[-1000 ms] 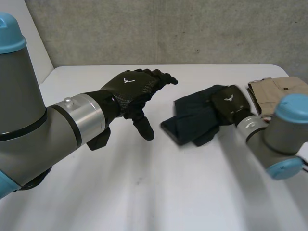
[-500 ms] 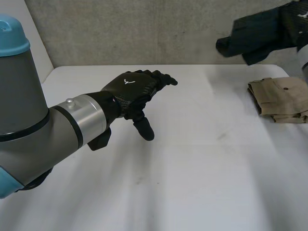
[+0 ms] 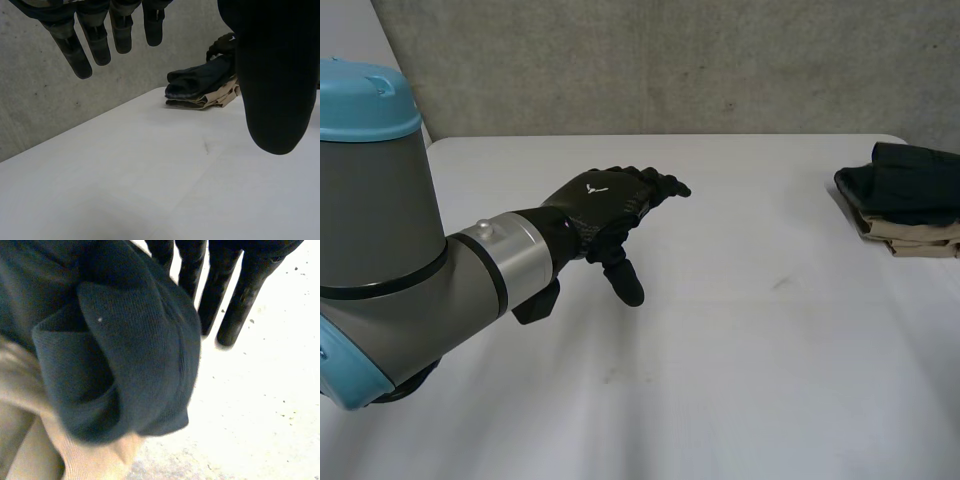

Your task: Fold the laundry.

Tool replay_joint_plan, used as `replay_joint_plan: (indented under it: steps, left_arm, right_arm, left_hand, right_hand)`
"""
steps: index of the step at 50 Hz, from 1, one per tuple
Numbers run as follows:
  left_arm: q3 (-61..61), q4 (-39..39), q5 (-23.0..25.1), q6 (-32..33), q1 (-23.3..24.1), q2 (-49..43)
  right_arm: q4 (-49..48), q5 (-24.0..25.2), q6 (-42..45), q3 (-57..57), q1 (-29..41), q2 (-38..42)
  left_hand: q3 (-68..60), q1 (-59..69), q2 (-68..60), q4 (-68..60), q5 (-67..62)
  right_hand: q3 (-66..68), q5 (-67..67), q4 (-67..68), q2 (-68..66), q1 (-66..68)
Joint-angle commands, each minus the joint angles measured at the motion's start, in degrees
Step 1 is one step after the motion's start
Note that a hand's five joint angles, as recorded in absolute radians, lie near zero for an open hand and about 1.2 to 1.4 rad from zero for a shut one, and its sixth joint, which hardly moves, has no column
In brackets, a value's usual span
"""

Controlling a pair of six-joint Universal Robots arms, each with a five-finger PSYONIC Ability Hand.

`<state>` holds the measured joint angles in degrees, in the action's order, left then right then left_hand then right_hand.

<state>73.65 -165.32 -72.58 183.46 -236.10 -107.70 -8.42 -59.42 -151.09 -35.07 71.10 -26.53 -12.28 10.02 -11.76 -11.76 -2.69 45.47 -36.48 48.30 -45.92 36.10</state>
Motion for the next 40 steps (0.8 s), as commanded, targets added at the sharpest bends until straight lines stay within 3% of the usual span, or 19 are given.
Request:
replay_joint_plan:
  steps: [1, 6, 10, 17, 24, 33, 40]
  left_arm:
    - [0.0, 0.0, 0.0, -0.8, 0.0, 0.1]
    - [0.0, 0.0, 0.1, -0.8, 0.2, 0.5]
    - [0.0, 0.0, 0.0, -0.9, 0.2, 1.0]
    - [-0.5, -0.9, -0.9, -1.0, -0.6, 3.1]
    - [-1.0, -3.9, -8.1, -2.1, -6.0, 6.7]
    - [-3.0, -4.3, -10.9, -1.8, -11.7, 6.4]
    - [-2.6, -4.6, -10.6, -2.0, -11.8, 4.8]
  right_arm:
    - [5.2, 0.8, 4.2, -1.1, -0.4, -5.3]
    - [8.2, -1.5, 3.3, -4.1, 2.8, -14.0]
    - [8.3, -9.0, 1.9, -8.5, 10.4, -23.0]
    - [8.2, -15.8, -5.3, -17.3, 20.9, -33.3]
    - [8.1, -21.6, -17.8, -30.6, 31.7, -45.1]
    - [3.5, -33.6, -20.9, -42.1, 41.9, -49.7]
    - [2.4, -37.1, -21.0, -46.0, 42.5, -51.4]
  left_hand:
    - [1.7, 0.5, 1.2, 1.2, 2.1]
    - [1.7, 0.5, 1.2, 1.2, 2.1]
    - [1.7, 0.5, 1.2, 1.2, 2.1]
    - [1.7, 0.5, 1.2, 1.2, 2.1]
    - [2.1, 0.2, 1.6, 1.5, 2.5]
    - [2.2, 0.0, 1.7, 1.7, 2.6]
    - [2.3, 0.0, 1.8, 1.8, 2.7]
  right_hand:
    - [-35.5, 36.5, -38.3, 35.9, -26.1]
    - [-35.5, 36.5, -38.3, 35.9, -26.1]
    - [-35.5, 36.5, -38.3, 35.9, -26.1]
    - [-35.5, 36.5, -38.3, 35.9, -26.1]
    - [-35.5, 36.5, -38.3, 35.9, -26.1]
    - [-35.5, 36.5, -38.3, 35.9, -26.1]
    - [-35.5, 36.5, -38.3, 35.9, -26.1]
